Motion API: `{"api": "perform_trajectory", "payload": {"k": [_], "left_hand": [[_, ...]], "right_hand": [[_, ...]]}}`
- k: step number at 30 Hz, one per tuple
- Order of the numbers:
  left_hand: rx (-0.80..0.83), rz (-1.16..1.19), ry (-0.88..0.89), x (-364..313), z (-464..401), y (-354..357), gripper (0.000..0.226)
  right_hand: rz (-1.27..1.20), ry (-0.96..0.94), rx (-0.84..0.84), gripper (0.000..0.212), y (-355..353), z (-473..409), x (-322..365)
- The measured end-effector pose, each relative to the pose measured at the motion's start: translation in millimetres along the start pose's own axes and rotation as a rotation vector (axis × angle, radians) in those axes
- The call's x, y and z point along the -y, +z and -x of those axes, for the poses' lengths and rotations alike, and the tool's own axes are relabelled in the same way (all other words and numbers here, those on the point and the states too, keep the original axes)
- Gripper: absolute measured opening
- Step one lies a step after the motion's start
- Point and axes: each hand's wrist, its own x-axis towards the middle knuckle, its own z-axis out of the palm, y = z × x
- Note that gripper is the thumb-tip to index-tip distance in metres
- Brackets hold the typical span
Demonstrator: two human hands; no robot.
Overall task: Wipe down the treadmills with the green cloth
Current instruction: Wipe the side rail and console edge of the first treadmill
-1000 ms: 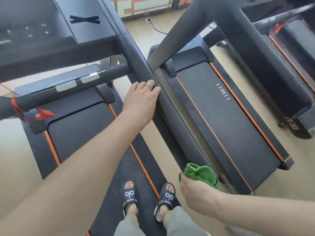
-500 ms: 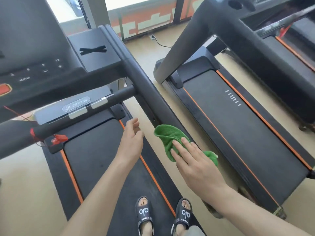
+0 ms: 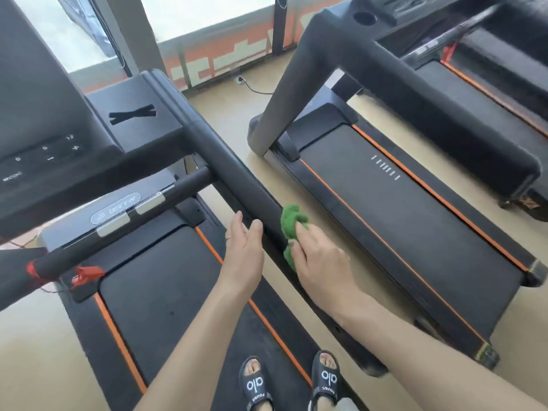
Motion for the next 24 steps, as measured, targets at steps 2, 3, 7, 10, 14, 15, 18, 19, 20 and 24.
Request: {"api": "perform_trajectory", "payload": {"k": [2, 3, 7, 10, 14, 15, 18, 19, 20, 24], "left_hand": [[0.014, -0.043, -0.01, -8, 2, 16, 0.058], [0.012, -0.069, -0.005, -13, 3, 24, 0.059], [-0.008, -0.231, 0.013, -18, 8, 43, 0.069], [-0.03, -0.335, -0.003, -12, 3, 46, 0.072], [-0.099, -0.456, -0.025, -14, 4, 68, 0.082], [-0.124, -0.463, -0.043, -17, 4, 74, 0.085], [-0.208, -0.522, -0.134, -26, -2, 93, 0.092], [-0.247, -0.55, -0.158, -28, -3, 98, 0.092], [-0.305, -0.581, -0.174, -31, -4, 103, 0.09], [-0.462, -0.773, -0.023, -45, 15, 139, 0.075]], "right_hand": [[0.05, 0.079, 0.024, 0.049, -11, 56, -20], [0.059, 0.118, 0.032, 0.05, -18, 75, -25], [-0.039, 0.294, 0.138, 0.035, -28, 43, -32], [-0.339, 0.47, 0.408, 0.044, -24, -21, -44], [-0.715, 0.581, 0.678, 0.048, -24, -7, -82], [-0.734, 0.579, 0.726, 0.049, -26, 3, -90], [-0.747, 0.598, 0.779, 0.041, -19, 37, -124], [-0.76, 0.649, 0.773, 0.039, -14, 50, -133], [-0.769, 0.691, 0.765, 0.043, -9, 61, -143], [-0.717, 0.716, 0.783, 0.066, -2, 87, -170]]}}
